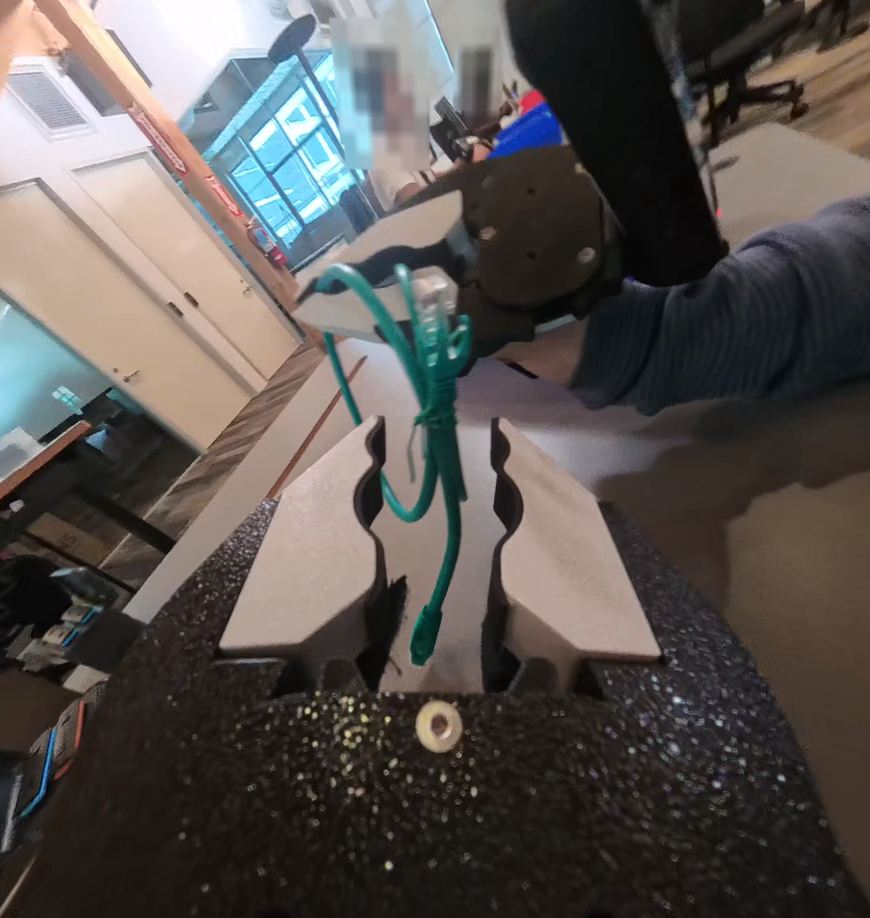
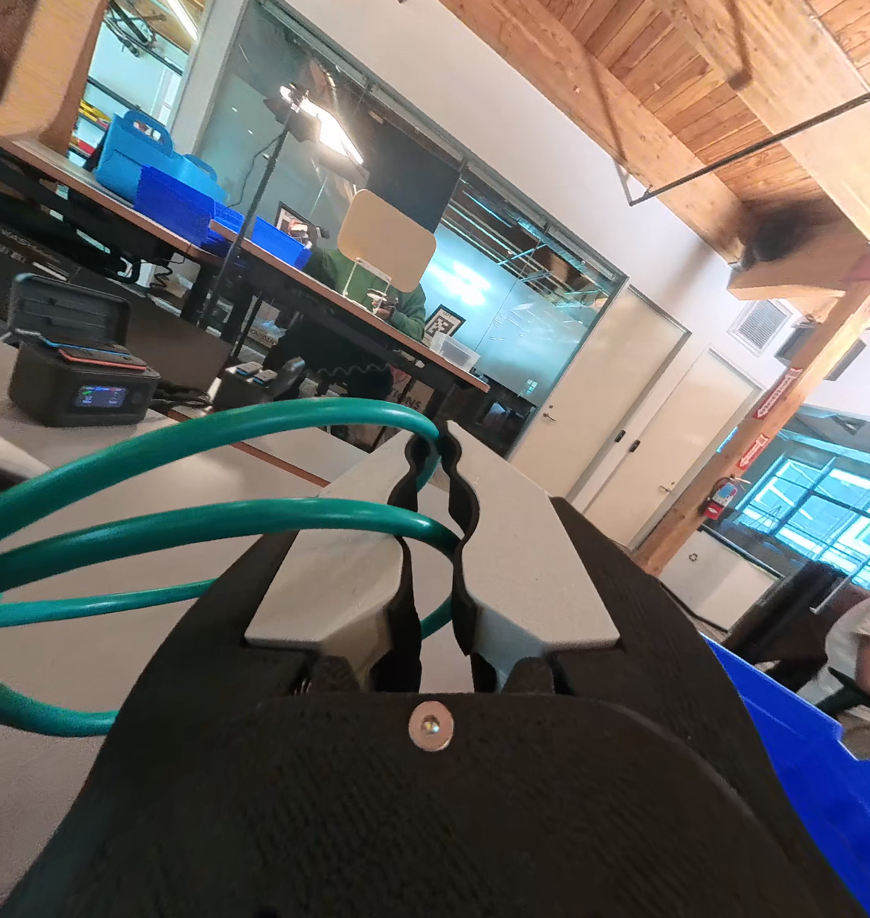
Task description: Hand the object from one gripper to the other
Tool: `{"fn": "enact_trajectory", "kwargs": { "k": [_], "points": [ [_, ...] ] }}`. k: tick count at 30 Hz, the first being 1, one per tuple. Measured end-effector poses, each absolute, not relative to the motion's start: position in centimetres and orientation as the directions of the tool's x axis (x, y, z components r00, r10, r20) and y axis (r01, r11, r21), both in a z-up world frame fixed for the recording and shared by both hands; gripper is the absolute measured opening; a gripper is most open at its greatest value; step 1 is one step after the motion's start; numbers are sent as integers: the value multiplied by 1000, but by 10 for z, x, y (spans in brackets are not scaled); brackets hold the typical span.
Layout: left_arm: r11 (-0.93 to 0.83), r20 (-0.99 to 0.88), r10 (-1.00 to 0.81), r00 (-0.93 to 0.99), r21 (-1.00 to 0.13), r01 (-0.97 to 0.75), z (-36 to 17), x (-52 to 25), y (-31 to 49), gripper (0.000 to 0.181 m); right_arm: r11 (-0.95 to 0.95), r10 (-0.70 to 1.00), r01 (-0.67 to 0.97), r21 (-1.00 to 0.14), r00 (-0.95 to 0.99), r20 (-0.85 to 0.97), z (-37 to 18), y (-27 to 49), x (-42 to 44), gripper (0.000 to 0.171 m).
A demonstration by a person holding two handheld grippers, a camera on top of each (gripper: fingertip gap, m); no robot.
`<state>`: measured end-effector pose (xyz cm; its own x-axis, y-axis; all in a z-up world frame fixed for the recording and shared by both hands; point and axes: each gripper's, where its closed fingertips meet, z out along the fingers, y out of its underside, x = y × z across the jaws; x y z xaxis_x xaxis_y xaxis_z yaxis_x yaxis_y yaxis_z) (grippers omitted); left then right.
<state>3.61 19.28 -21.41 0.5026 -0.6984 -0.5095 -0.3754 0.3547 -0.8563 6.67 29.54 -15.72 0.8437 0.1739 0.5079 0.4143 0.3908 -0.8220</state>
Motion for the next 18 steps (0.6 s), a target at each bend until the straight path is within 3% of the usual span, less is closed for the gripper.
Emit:
{"fn": "enact_trajectory", "kwargs": {
  "k": [2, 3, 6, 8, 11, 14, 16, 18],
  "points": [
    [340, -516, -685, 514, -851, -401, -218, 41, 195, 36, 395, 184, 417, -818, 837, 516, -159, 294, 63, 4],
    [336, -530, -654, 539, -843, -421, -218, 39, 200, 17, 399, 193, 418, -816, 832, 520, -159, 293, 60, 4],
    [332, -569, -593, 570, -818, -470, -217, 31, 207, 14, 419, 248, 391, -820, 819, 517, -162, 292, 54, 3],
    [309, -519, -566, 641, -854, -419, -206, 18, 213, 13, 454, 340, 314, -834, 804, 488, -161, 288, 46, 17],
    [218, -305, -579, 756, -951, -217, -188, -10, 226, 12, 539, 431, 238, -808, 746, 507, -158, 273, 33, 55],
    [99, 17, -617, 787, -990, 99, -173, -45, 236, 12, 648, 384, 304, -698, 661, 645, -159, 258, 20, 73],
    [22, 221, -690, 689, -945, 326, -159, -60, 236, 12, 736, 315, 362, -572, 565, 763, -166, 243, 8, 83],
    [-95, 385, -794, 471, -843, 530, -143, -67, 227, 12, 800, 210, 428, -421, 457, 864, -176, 230, -4, 88]
  ]
}}
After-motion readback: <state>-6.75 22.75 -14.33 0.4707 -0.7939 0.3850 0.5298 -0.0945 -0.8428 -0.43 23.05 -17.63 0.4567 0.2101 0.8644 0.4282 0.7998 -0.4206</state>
